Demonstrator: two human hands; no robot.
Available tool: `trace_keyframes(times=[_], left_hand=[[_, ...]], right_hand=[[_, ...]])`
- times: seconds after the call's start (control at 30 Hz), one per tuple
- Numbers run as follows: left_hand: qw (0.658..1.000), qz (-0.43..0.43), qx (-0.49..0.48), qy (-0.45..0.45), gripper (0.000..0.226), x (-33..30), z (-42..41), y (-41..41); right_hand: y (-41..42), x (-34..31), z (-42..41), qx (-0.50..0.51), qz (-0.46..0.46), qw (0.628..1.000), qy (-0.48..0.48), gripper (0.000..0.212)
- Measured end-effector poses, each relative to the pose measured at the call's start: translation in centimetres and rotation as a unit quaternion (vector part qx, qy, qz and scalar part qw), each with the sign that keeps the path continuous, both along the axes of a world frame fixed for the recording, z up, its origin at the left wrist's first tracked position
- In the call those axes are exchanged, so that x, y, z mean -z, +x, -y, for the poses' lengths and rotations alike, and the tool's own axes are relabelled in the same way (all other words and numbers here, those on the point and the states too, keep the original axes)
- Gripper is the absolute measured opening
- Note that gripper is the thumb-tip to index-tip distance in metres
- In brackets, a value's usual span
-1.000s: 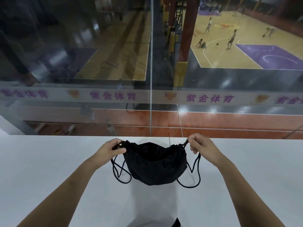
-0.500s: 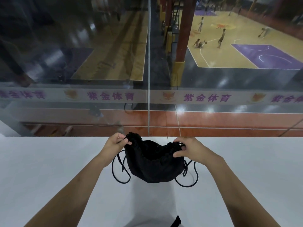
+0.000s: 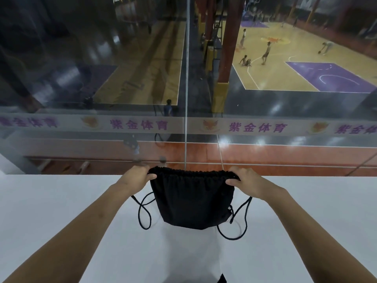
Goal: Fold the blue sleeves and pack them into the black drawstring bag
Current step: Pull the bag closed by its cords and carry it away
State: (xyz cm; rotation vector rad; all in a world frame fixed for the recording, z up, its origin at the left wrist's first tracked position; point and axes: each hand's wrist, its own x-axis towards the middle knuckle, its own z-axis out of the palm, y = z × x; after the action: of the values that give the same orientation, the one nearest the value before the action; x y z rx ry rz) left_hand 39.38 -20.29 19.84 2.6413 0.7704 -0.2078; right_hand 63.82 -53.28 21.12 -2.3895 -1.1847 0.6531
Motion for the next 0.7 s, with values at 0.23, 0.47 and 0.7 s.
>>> trace_keyframes(times=[0.23,0.47,0.7], left_hand=[[0.962,0.109,-0.087,-0.236,0.041,-1.4,-0.7,-0.9],[0.88,0.246,-0.26,-0.312,0.055,0.0,-1.3,-0.8],[0.828,0.265,-0.399,-0.291,0.04,1.5,-4.1,-2.3]], right_hand=[[2.0,-1.1,2.3,0.012,-0.014,1.0,0.01,0.025],[3.0,-0.9,4.6,0.101,0.016,0.992,0.074,0.029],[4.0,0.9,7.3,0.193,0.037,0.976,0.092,0.032]])
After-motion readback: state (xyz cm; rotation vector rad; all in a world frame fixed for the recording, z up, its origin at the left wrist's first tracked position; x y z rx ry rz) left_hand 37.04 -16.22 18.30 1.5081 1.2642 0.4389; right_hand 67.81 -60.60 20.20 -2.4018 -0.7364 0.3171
